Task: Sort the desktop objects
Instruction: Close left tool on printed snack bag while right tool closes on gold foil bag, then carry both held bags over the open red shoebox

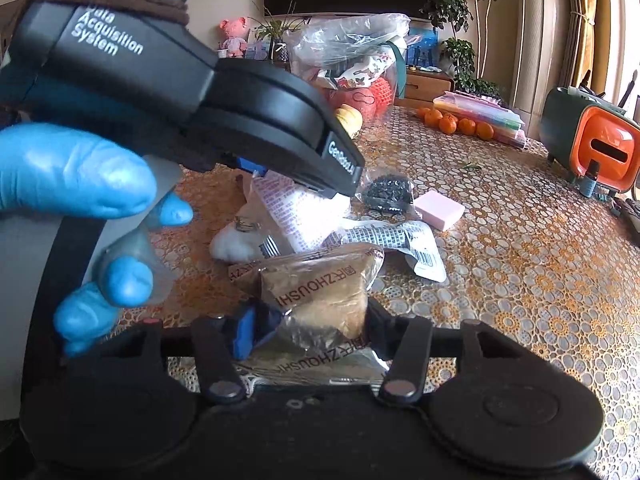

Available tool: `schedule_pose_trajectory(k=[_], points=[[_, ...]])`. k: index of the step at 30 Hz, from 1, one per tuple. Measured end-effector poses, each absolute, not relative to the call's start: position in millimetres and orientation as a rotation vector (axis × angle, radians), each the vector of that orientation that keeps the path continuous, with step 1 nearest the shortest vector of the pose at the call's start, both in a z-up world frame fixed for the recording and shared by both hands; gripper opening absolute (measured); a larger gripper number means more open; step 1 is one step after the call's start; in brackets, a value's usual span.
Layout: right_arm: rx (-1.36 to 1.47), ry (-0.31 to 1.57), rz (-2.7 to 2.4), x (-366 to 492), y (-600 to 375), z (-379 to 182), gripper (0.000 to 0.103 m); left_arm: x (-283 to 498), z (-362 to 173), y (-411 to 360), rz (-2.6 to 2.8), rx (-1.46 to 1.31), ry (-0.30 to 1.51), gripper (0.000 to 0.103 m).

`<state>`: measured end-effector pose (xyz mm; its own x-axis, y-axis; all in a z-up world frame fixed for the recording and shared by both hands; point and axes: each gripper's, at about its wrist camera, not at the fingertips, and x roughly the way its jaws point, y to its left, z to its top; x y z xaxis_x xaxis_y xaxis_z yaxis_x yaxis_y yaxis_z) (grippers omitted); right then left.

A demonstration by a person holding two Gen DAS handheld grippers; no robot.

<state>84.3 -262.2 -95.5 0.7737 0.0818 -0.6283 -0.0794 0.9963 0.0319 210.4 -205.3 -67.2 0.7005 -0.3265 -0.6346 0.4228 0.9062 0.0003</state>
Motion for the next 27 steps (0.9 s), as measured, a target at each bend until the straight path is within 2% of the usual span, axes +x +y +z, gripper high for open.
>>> schedule_pose_trajectory(k=[9,27], points=[[-0.001,0.667,0.087,75,-259,-83,0.053,200,-40,-177,-0.41,0.106,0.624,0.033],[-0.056,0.579,0.166,71,-214,-30,0.053,171,26,-53,-0.297,0.065,0.529,0.033]])
